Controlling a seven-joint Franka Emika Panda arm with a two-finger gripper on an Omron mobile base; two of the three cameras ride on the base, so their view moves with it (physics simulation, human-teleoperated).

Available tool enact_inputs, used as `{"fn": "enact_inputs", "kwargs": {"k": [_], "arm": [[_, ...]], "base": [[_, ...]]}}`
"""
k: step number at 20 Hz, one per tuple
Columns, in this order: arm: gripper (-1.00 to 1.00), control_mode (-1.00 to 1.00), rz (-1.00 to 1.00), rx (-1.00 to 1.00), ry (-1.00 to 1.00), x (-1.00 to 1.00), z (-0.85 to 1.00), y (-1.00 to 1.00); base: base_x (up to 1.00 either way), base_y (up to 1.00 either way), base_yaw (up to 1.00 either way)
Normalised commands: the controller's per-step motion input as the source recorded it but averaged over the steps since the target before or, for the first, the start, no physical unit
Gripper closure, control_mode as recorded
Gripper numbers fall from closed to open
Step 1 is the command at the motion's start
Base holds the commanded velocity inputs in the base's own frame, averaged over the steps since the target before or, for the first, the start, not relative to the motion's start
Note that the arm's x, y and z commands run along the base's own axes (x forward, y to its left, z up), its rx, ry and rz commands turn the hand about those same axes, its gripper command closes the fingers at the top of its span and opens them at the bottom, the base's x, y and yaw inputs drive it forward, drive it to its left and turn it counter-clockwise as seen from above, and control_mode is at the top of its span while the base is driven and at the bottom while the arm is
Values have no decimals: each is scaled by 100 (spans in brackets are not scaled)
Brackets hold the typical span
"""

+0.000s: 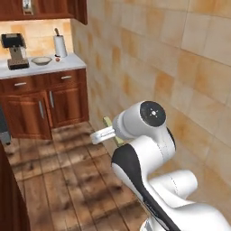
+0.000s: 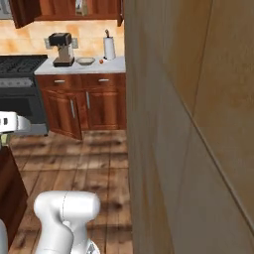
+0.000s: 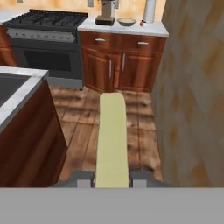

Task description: Pick the egg and butter from the fridge and place them by the bowl for mixing.

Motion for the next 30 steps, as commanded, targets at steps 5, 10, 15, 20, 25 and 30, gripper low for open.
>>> {"fn": "enact_inputs", "kwargs": {"k": [5, 10, 15, 20, 25, 30], "arm": [[100, 100, 0, 0, 0, 0, 0, 0], [100, 100, 0, 0, 0, 0, 0, 0], [100, 100, 0, 0, 0, 0, 0, 0], [100, 100, 0, 0, 0, 0, 0, 0], [100, 100, 0, 0, 0, 0, 0, 0], [100, 100, 0, 0, 0, 0, 0, 0]], "base": [[100, 0, -2], [100, 16, -8], [100, 41, -7], [100, 65, 0], [100, 14, 0], [100, 0, 1]]}}
